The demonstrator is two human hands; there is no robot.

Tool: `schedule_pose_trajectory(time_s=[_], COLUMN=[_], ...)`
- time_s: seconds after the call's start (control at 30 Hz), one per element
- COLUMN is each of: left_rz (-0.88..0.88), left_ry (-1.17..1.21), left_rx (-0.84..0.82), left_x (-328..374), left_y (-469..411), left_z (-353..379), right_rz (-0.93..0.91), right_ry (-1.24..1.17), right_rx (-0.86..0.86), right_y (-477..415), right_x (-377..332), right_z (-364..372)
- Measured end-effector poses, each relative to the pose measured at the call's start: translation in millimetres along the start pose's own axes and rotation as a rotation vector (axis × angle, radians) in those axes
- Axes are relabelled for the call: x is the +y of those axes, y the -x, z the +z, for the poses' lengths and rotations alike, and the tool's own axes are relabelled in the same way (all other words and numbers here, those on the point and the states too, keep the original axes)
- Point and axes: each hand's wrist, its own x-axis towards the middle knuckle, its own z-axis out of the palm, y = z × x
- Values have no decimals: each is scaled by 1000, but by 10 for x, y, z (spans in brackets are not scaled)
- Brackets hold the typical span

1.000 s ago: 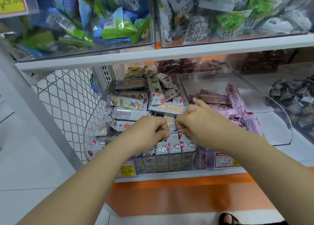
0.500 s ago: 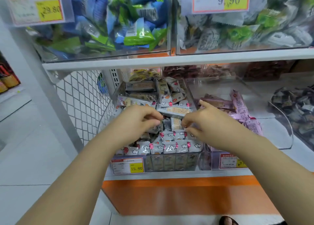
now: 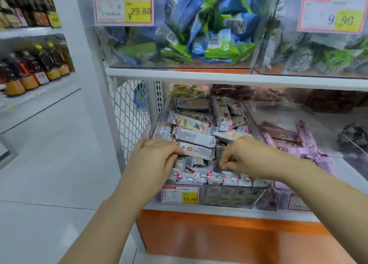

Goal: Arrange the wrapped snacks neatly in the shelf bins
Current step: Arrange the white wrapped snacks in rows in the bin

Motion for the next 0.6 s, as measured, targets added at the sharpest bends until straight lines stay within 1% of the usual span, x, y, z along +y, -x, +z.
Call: schedule_pose_trajectory(time_s=[0.1, 0.2, 0.27, 0.33, 0.37, 0.5, 0.53, 0.6], left_rz=[23, 35, 21, 1, -9, -28, -26, -27], left_ry=[44, 99, 126, 139, 144, 178, 178, 155], left_rx=[-8, 4, 11, -4, -11, -20, -13, -11], left_x=[-111, -162, -175, -176, -180, -162, -160, -159], left_y=[28, 46, 43, 36, 31, 28, 28, 27], left_z=[6, 25, 30, 27, 33, 47, 46, 57], right_rz=[2, 8, 35, 63, 87, 170, 190, 228], right_ry=[21, -81, -165, -184, -187, -218, -253, -406], right_rx=[-36, -59, -38, 8, -3, -231, -277, -324], right_y=[26, 56, 28, -72, -135, -365, -398, -443], right_x=[28, 62, 72, 91, 98, 78, 62, 14], right_z=[-10, -27, -124, -233, -267, -240, -221, -195])
